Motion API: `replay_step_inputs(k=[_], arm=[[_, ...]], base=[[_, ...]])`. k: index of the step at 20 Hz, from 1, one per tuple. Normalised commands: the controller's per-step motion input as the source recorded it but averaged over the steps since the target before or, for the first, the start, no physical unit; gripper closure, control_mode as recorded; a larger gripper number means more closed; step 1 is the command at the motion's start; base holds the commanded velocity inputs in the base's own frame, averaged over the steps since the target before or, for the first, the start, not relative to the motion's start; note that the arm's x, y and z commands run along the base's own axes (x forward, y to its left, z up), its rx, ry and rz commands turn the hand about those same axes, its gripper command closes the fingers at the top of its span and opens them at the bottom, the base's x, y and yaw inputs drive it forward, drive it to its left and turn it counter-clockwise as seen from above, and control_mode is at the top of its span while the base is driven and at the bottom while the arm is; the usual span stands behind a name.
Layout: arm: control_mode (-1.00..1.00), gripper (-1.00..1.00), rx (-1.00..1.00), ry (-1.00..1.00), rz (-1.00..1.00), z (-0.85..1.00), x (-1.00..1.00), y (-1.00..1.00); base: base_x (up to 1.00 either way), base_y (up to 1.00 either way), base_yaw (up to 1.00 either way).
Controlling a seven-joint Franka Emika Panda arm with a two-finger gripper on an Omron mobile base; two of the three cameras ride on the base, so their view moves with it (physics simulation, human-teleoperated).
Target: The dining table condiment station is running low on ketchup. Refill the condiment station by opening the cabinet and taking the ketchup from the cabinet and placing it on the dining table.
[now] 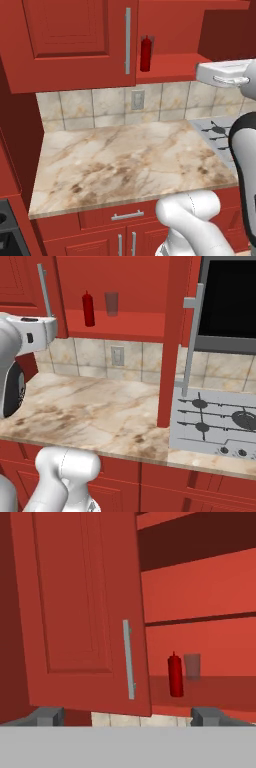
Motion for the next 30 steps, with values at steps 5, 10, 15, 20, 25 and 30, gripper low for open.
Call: replay_step_inputs(k=[5,10,15,20,25,30], arm=[[-1.00,-1.00,-0.01,0.13,0.01,0.01,0.23,-0.11],[-1.00,-1.00,0.00,0.12,0.01,-0.13,0.26,-0.09],[-1.00,-1.00,0.00,0.18,0.05,-0.03,0.28,-0.25],[-1.00,-1.00,0.00,0.16,0.05,0.00,0.31,-0.14],[-1.00,-1.00,0.00,0.07,0.03,-0.01,0.34,-0.02],[-1.00,-1.00,0.00,0.00,0.01,-0.15,0.40,0.00]], base=[[0.00,0.00,0.00],[0.00,0.00,0.00],[0.00,0.00,0.00],[0.00,0.00,0.00],[0.00,0.00,0.00],[0.00,0.00,0.00]])
